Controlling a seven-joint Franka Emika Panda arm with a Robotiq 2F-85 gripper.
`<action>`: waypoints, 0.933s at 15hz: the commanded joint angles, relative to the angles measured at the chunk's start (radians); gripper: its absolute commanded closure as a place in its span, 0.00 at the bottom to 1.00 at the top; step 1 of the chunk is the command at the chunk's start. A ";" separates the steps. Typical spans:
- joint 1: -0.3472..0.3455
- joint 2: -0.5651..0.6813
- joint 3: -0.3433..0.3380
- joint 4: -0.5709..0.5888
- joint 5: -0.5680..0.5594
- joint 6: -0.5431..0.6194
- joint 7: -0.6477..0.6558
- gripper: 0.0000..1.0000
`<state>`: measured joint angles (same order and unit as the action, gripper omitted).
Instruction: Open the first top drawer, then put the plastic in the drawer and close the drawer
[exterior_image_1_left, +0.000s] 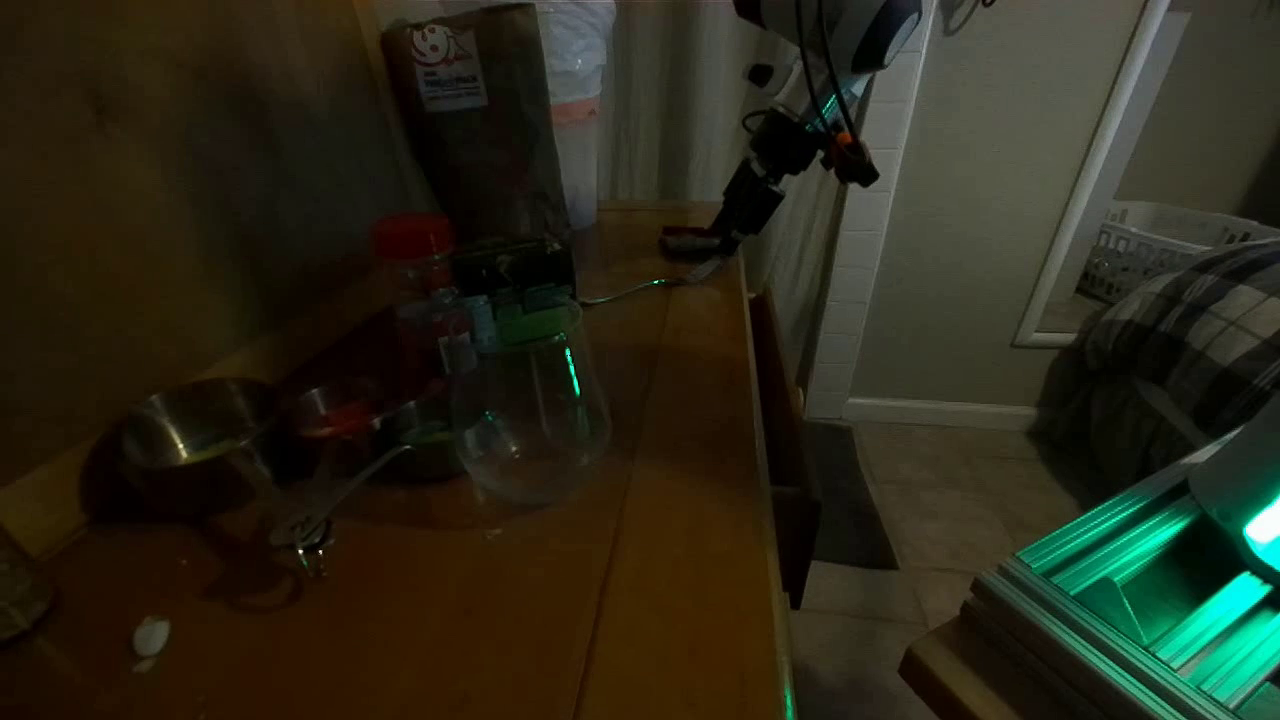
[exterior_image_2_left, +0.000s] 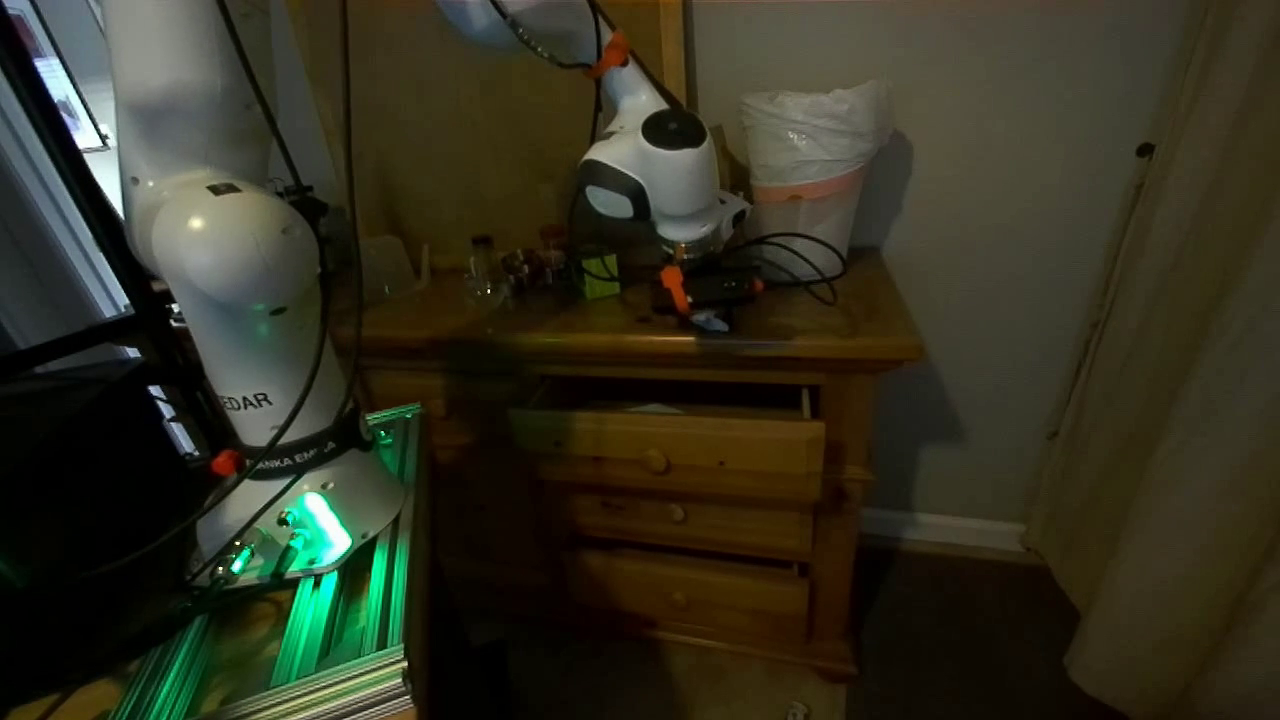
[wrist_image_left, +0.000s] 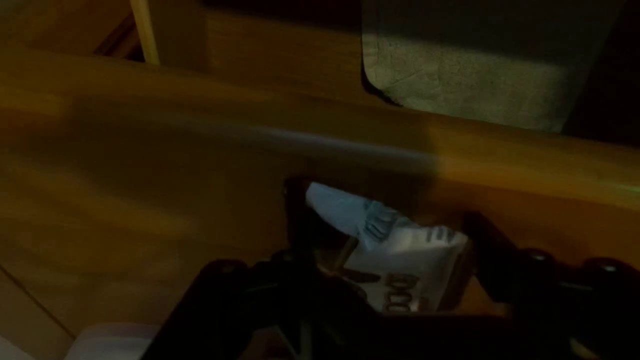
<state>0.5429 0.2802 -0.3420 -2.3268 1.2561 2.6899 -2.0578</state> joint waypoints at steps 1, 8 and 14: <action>-0.029 0.069 0.016 0.065 0.081 -0.027 -0.067 0.54; -0.004 0.004 -0.006 0.033 0.070 0.039 -0.076 1.00; 0.050 -0.110 -0.055 -0.094 -0.118 0.246 -0.013 0.95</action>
<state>0.5525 0.2646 -0.3598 -2.3188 1.2622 2.8510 -2.1124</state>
